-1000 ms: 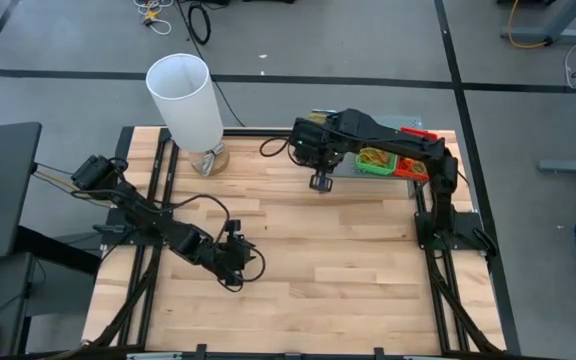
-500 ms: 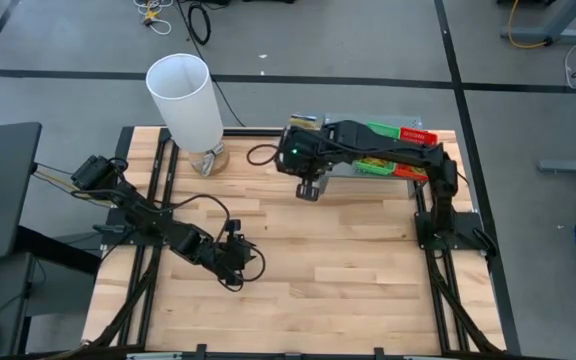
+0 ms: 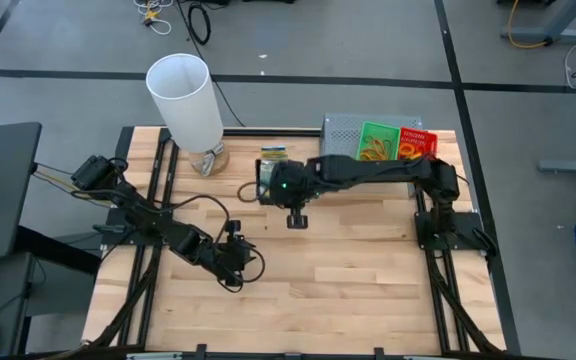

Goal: Pick & Place Office Desk Supplies
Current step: Put the black bin on the shelf, then adjust the green bin on the shelf

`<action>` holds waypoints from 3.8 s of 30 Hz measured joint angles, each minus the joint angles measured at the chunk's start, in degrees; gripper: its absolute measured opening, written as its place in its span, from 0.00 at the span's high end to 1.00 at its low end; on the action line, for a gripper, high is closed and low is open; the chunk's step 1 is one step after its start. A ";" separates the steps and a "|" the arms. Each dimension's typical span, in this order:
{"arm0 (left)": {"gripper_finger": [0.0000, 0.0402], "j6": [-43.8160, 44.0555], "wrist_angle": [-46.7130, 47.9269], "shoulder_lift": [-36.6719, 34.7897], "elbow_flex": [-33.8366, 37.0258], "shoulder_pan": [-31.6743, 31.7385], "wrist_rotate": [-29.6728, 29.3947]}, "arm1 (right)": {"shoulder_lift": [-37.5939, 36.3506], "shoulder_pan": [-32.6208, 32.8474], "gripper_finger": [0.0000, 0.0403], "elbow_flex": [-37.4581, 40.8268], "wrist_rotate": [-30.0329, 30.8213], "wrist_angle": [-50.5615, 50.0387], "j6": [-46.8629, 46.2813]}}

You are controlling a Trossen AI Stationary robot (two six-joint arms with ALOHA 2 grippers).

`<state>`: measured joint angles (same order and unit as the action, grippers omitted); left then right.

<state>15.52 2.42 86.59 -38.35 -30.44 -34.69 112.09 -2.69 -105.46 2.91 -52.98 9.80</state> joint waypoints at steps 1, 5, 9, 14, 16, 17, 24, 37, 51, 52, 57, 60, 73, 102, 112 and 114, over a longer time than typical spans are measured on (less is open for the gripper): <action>0.63 -0.05 -0.04 0.00 0.00 0.00 0.02 | 0.02 0.23 1.00 1.22 1.66 -0.02 0.18; 0.63 -0.08 -0.07 0.00 0.00 0.00 0.00 | 0.00 1.34 1.00 6.20 9.44 -0.01 -1.07; 0.63 -0.08 -0.09 0.00 0.00 0.00 0.00 | 0.01 2.44 1.00 9.35 17.60 -1.44 -3.43; 0.63 -0.08 -0.10 0.00 0.00 0.00 -0.03 | 0.00 3.91 1.00 11.11 26.87 -3.60 -4.96; 0.63 -0.08 -0.14 0.00 0.00 0.00 -0.03 | 0.02 4.49 1.00 11.16 29.82 -4.05 -5.07; 0.63 -0.08 -0.14 0.00 0.00 0.00 -0.04 | 0.00 4.60 1.00 11.14 31.21 -3.91 -5.50; 0.63 0.10 -0.41 0.00 0.00 0.00 -0.03 | -0.39 5.17 1.00 11.06 35.08 -6.02 -6.98; 0.63 -0.08 -0.62 0.00 0.00 0.00 -0.01 | -0.52 5.09 1.00 2.65 35.43 -20.97 -11.59; 0.63 0.11 -0.58 0.00 0.00 0.00 0.08 | -2.07 2.42 1.00 -1.53 34.12 -34.95 -15.76; 0.63 0.12 -0.57 0.00 0.00 0.00 0.08 | -2.40 2.10 1.00 -1.52 33.85 -35.05 -15.66; 0.63 0.12 -0.60 0.00 0.00 -0.04 0.28 | -4.22 -0.12 1.00 -1.49 28.91 -36.12 -15.12; 0.63 0.12 -0.65 0.00 0.00 -0.04 0.29 | -5.22 -1.43 1.00 -1.49 26.39 -36.46 -14.43; 0.63 0.14 -0.86 0.00 0.00 -0.04 0.28 | -5.88 -7.22 0.99 -1.45 17.16 -36.62 -11.06; 0.63 -2.87 -3.76 0.00 0.00 -0.04 0.39 | -5.79 -9.45 0.62 -8.97 11.21 -36.93 -14.39; 0.63 -8.11 -8.52 -2.19 -0.02 -0.15 3.82 | -9.35 -1.88 0.61 -29.59 -1.89 -25.58 -5.83; 0.63 -10.11 -10.36 -3.96 -0.02 -0.67 4.54 | -13.53 -0.57 0.61 -27.97 -2.49 -20.39 -5.34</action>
<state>5.41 -7.94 82.63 -38.37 -31.11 -30.15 98.56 -3.27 -133.44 0.42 -73.37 4.46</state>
